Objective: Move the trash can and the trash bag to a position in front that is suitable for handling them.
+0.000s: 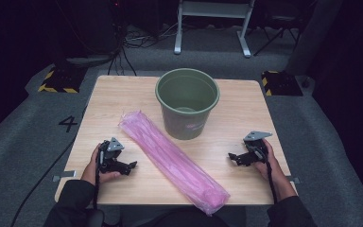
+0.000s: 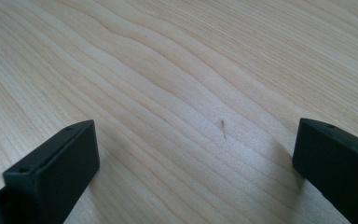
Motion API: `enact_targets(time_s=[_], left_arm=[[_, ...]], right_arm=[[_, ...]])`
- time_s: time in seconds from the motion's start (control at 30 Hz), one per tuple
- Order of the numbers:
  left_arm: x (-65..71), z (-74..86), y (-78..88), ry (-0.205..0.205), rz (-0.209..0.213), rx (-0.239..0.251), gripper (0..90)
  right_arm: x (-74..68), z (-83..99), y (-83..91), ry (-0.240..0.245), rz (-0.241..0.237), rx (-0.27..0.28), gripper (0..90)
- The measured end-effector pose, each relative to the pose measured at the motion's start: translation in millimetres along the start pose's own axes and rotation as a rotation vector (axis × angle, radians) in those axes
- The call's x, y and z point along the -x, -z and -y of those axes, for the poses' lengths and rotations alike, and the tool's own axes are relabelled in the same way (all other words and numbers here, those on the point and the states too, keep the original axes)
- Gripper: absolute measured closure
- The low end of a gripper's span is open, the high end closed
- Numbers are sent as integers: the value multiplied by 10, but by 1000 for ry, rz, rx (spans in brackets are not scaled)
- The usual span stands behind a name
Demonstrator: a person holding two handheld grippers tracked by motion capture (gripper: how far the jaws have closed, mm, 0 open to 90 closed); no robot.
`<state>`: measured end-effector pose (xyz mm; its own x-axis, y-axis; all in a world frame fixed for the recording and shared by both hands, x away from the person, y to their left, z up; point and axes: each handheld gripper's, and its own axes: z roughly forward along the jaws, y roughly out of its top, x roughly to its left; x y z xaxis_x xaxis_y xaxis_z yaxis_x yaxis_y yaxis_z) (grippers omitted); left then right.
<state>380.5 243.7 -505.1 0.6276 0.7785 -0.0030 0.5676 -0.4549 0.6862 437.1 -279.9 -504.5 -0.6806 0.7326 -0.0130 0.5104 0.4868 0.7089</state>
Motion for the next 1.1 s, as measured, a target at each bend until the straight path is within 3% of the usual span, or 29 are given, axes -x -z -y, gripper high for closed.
enact_targets(time_s=[0.43,0.53,0.6,0.67,0.9,0.93,1.1], left_arm=[[11,6,7,7,-4,0,9],[11,5,7,7,-4,-1,9],[10,5,4,7,-3,1,9],[8,3,2,6,-2,2,8],[8,3,3,5,-2,2,8],[7,3,2,4,-3,4,8],[7,3,3,3,-3,3,8]], right_arm=[[-4,12,26,0,7,8,51],[-6,26,65,7,28,48,218],[2,31,77,2,32,54,148],[-5,26,96,6,29,68,180],[-69,-50,188,35,9,118,160],[-89,-100,253,29,-10,161,160],[-129,-223,332,48,-34,197,162]])
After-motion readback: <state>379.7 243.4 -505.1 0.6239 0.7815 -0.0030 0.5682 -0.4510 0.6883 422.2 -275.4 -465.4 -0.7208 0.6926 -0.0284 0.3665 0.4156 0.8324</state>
